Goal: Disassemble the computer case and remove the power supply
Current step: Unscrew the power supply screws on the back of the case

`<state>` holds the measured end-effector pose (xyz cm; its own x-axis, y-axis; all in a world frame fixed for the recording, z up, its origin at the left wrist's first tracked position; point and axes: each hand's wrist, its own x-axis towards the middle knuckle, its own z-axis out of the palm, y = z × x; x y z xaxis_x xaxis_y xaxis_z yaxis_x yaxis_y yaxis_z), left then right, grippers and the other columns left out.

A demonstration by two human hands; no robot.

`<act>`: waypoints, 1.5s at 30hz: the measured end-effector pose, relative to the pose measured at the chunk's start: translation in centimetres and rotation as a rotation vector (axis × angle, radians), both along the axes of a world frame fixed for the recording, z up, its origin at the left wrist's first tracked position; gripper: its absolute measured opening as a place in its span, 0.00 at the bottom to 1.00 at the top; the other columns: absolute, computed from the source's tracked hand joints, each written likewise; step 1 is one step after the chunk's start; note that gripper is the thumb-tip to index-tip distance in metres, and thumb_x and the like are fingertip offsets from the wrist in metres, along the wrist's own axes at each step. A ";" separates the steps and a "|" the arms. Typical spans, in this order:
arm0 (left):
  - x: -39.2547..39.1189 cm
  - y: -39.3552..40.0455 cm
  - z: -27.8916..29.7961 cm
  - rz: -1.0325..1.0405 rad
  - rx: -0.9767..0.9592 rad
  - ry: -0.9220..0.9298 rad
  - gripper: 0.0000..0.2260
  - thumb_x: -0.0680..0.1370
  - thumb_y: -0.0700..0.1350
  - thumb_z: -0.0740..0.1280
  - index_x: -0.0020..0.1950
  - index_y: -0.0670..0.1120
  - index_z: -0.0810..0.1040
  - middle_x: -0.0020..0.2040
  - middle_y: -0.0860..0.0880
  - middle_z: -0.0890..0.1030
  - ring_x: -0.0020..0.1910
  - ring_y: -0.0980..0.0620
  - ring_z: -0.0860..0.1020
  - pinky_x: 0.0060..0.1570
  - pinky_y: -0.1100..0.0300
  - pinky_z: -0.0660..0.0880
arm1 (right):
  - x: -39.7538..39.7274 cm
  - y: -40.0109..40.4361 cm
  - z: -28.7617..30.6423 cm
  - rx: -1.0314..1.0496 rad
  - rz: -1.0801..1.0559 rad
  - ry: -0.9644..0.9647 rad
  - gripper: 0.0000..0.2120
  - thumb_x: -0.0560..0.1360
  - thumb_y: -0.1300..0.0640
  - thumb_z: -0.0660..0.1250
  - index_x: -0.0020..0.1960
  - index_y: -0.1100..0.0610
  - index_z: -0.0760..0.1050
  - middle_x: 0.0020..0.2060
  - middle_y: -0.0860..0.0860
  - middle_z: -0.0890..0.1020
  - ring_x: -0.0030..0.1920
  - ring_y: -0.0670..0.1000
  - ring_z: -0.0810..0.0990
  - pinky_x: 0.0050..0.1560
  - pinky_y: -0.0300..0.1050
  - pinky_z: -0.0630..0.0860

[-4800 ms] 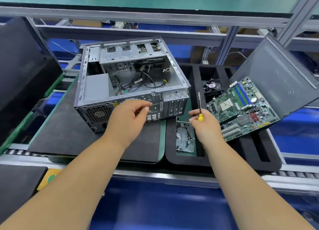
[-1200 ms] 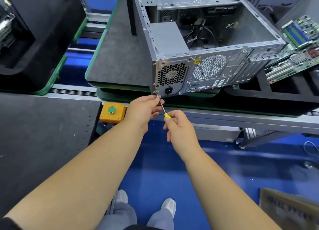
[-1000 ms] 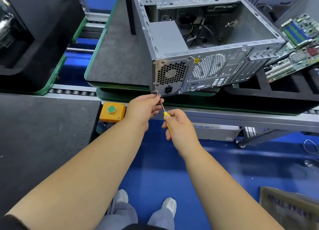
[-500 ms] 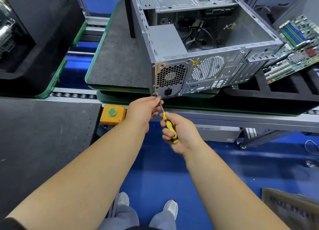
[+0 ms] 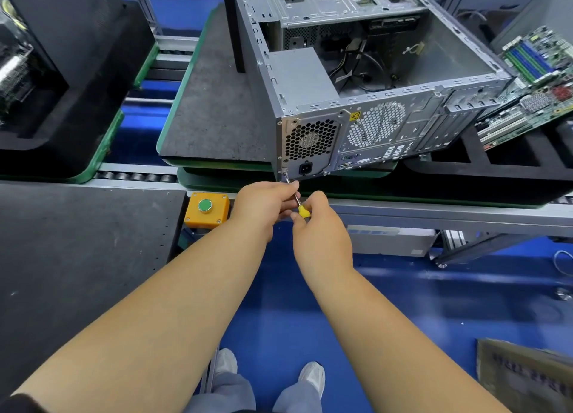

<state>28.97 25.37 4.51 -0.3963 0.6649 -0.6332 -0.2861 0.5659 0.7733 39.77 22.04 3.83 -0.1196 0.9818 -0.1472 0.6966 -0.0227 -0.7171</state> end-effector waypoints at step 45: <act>-0.2 0.2 0.0 0.028 0.058 -0.058 0.05 0.77 0.44 0.70 0.44 0.43 0.81 0.33 0.51 0.84 0.32 0.58 0.82 0.38 0.66 0.79 | 2.2 0.7 -0.2 -0.942 -0.206 1.114 0.20 0.84 0.51 0.54 0.49 0.63 0.78 0.28 0.52 0.74 0.22 0.47 0.63 0.23 0.39 0.62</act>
